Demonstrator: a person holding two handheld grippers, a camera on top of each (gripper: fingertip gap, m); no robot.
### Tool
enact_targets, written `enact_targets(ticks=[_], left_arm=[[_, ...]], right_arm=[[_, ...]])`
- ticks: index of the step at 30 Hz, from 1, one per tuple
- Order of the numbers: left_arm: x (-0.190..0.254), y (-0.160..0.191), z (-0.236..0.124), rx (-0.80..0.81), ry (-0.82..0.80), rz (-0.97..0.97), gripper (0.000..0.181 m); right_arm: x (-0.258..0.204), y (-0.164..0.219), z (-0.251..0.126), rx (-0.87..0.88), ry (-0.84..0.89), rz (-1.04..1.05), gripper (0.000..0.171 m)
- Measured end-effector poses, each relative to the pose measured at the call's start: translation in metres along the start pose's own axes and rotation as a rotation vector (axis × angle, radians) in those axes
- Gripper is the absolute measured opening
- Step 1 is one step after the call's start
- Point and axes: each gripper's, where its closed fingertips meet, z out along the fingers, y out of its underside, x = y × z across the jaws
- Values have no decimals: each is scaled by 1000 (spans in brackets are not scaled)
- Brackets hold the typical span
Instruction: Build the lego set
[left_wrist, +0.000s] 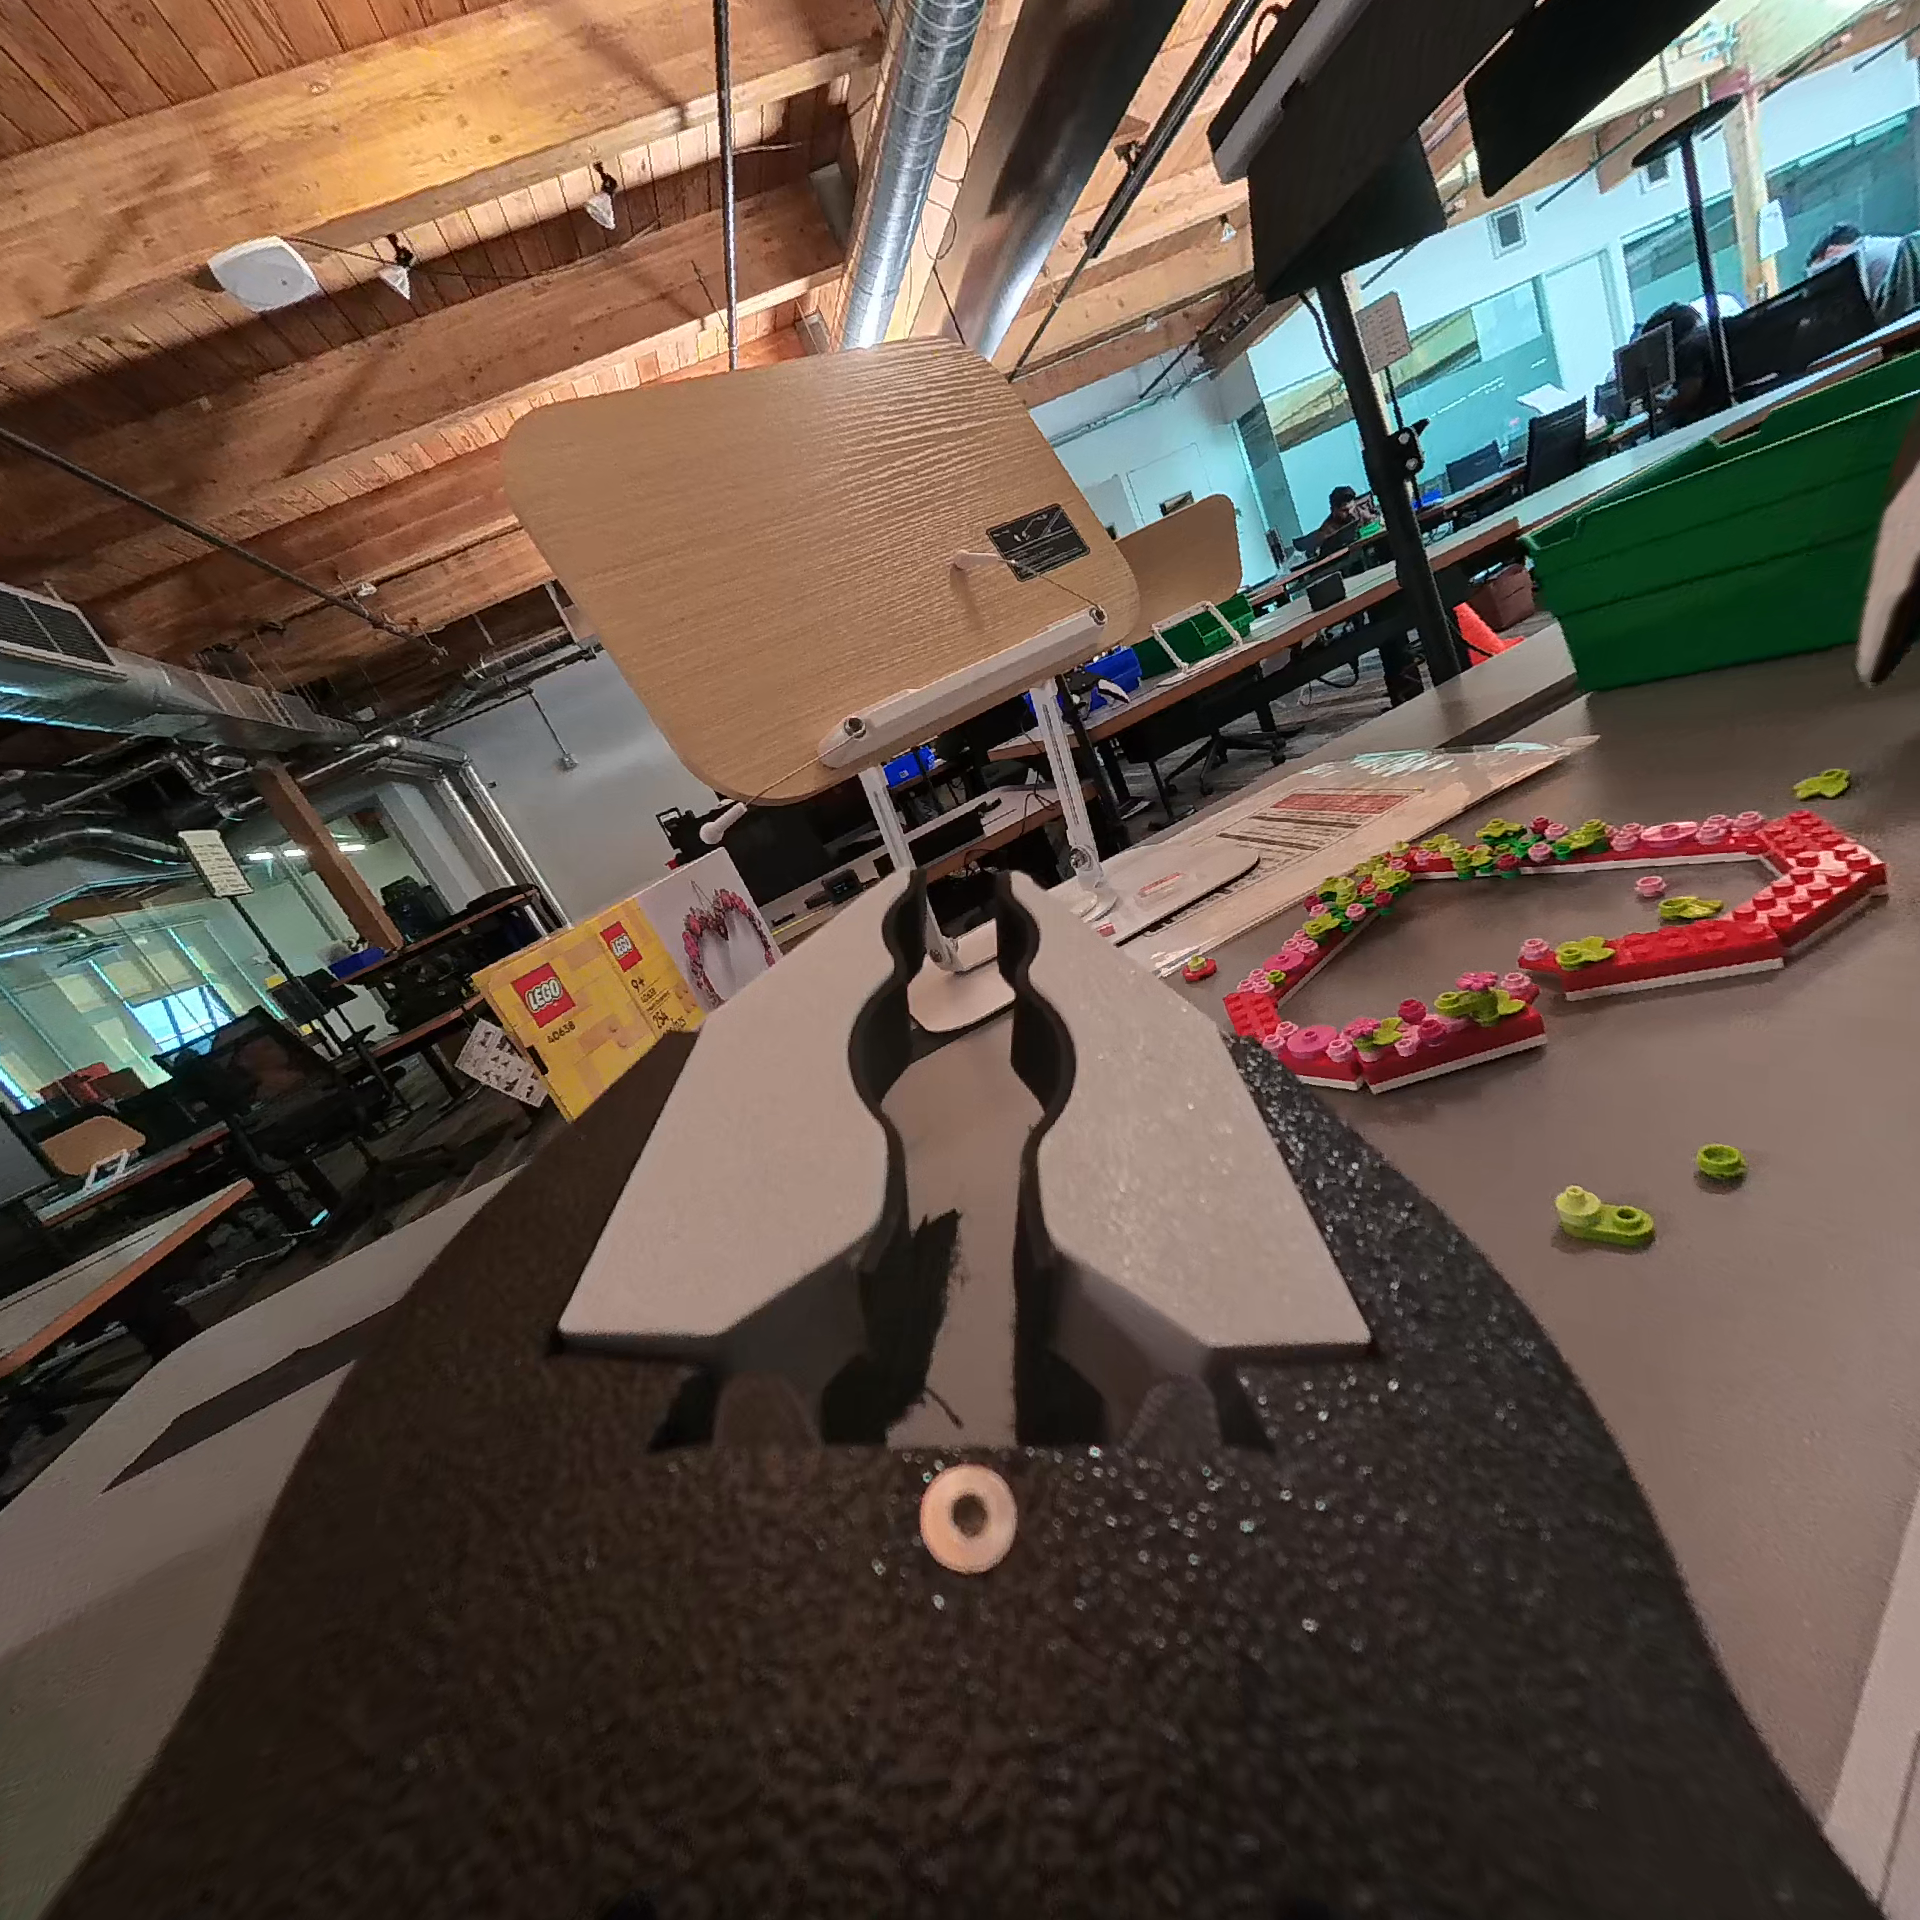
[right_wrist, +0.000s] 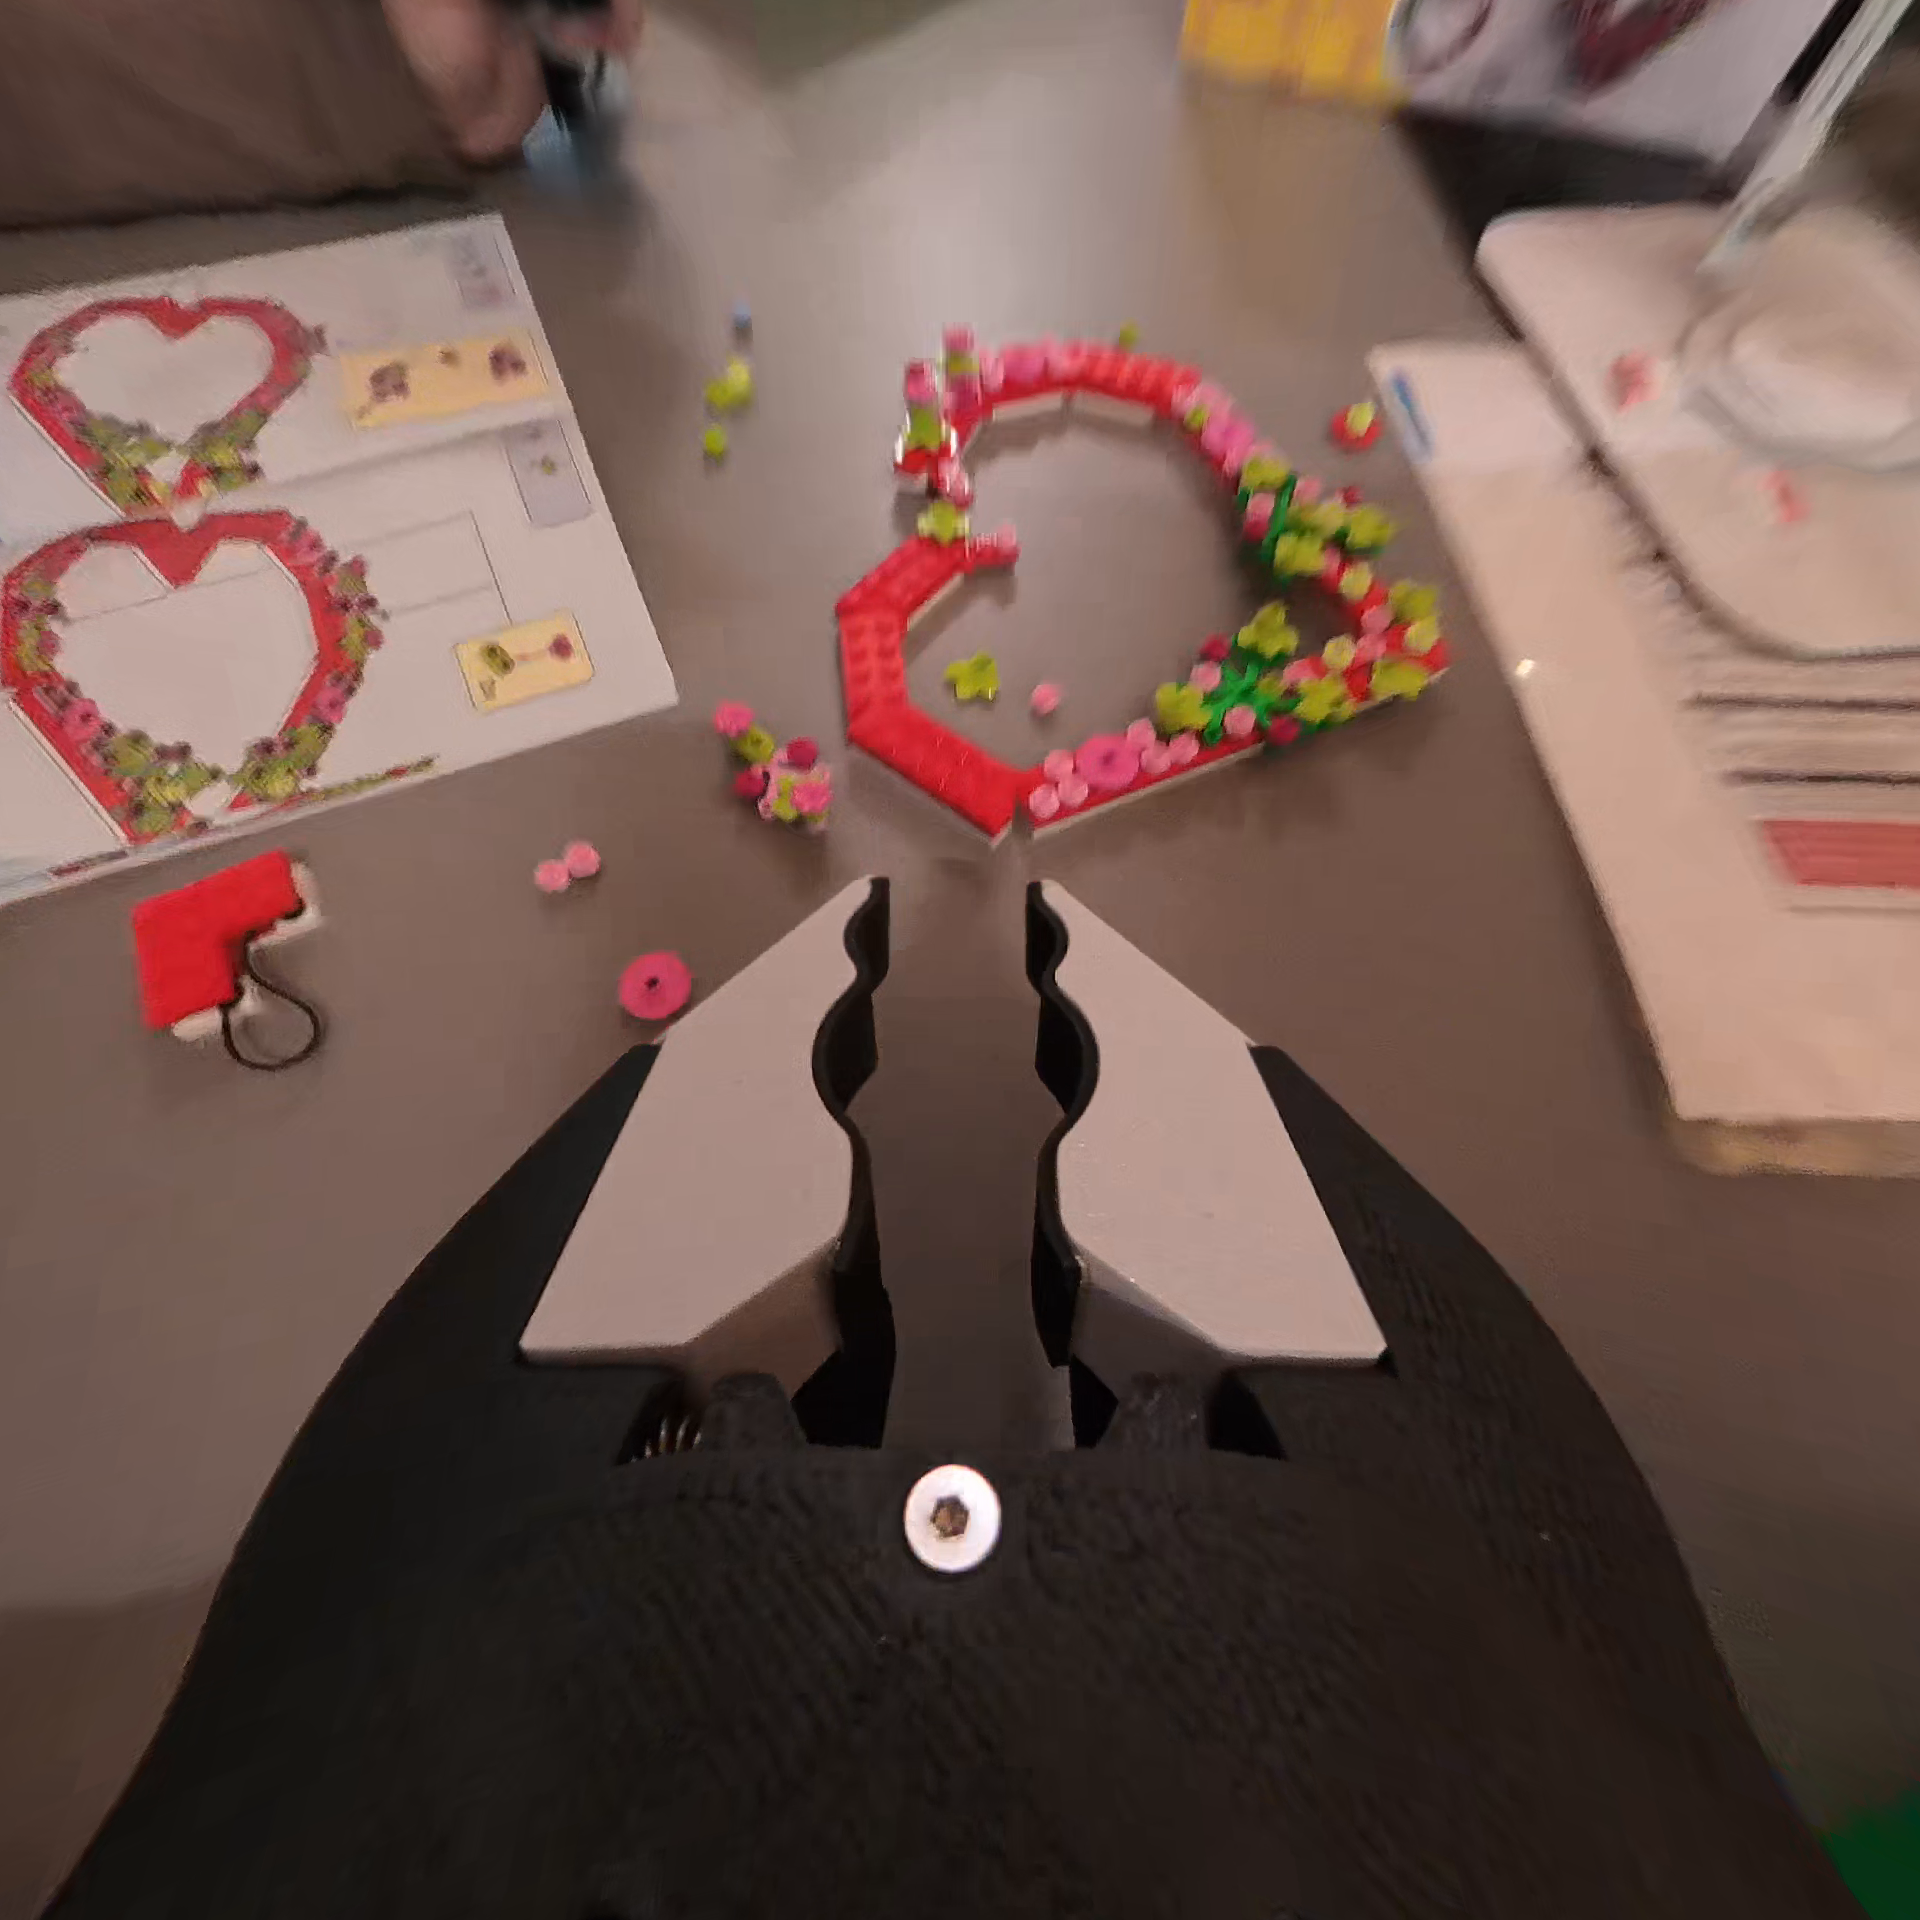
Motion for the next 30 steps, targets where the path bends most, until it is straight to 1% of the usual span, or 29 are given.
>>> enact_targets(ticks=[2, 4, 6, 10, 16, 19, 22, 25, 27, 30], left_arm=[[0, 1, 0, -3, 0, -4, 11], [0, 1, 0, -5, 1, -4, 11], [0, 2, 1, -9, 0, -3, 11], [-1, 3, 1, -12, 1, -8, 11], [0, 3, 1, -10, 8, -11, 11], [0, 3, 1, -10, 8, -13, 11], [0, 3, 1, -10, 6, -12, 11], [-1, 4, 2, -12, 4, -16, 11], [-1, 4, 2, -14, 4, -19, 11], [-1, 4, 2, -15, -1, -13, 11]], right_arm=[[4, 12, 6, -84, 15, -5, 28], [9, 17, 11, -118, 34, -26, 29], [15, 22, 13, -147, 37, -5, 30], [20, 31, 16, -155, 7, 70, 30], [4, 30, 18, -143, -68, 101, 28], [-4, 28, 18, -141, -115, 114, 25], [6, 23, 17, -112, -55, 98, 22], [19, 16, 17, -72, 40, 76, 21], [16, 2, 25, -24, 34, 62, 21], [13, -12, 44, -72, 14, 5, 19]])
